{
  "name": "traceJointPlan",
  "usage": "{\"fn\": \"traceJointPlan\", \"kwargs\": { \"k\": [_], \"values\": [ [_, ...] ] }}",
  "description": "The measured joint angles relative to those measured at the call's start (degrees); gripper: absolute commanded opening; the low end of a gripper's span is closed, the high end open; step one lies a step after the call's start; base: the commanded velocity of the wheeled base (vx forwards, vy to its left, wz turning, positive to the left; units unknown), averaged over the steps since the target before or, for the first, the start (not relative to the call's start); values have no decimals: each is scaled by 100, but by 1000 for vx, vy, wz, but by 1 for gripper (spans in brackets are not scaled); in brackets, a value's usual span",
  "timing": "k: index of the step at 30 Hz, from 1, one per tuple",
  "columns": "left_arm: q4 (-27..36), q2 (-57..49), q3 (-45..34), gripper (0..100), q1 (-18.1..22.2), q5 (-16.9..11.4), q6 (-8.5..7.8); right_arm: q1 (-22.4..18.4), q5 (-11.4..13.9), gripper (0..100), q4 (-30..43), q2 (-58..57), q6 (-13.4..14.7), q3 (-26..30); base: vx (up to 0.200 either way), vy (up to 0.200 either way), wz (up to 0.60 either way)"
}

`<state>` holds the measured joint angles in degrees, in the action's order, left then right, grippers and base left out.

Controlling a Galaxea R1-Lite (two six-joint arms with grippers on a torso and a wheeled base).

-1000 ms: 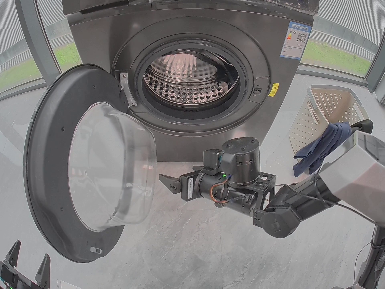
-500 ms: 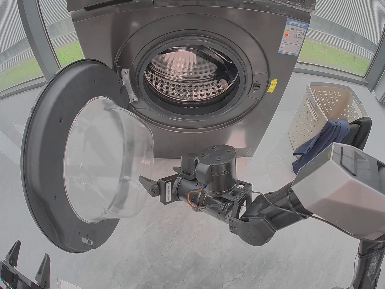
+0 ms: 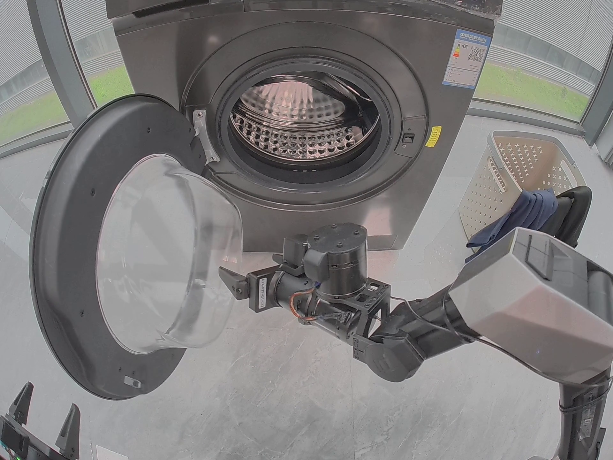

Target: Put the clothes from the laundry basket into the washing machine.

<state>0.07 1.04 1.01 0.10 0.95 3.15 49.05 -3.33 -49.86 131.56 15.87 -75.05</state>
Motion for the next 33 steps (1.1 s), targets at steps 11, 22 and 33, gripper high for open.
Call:
{"fn": "traceJointPlan", "kwargs": {
  "k": [11, 22, 33],
  "values": [
    [2, 0, 0, 100, -5, 0, -2, 286, -6, 100, 84, 717, 16, -1197, 0, 0, 0],
    [2, 0, 0, 100, 0, 0, 0, 111, -176, 100, 35, 645, 13, -872, 0, 0, 0],
    [2, 0, 0, 100, -2, -2, 5, 334, -239, 100, -9, 1084, 18, -1652, 0, 0, 0]
  ]
}}
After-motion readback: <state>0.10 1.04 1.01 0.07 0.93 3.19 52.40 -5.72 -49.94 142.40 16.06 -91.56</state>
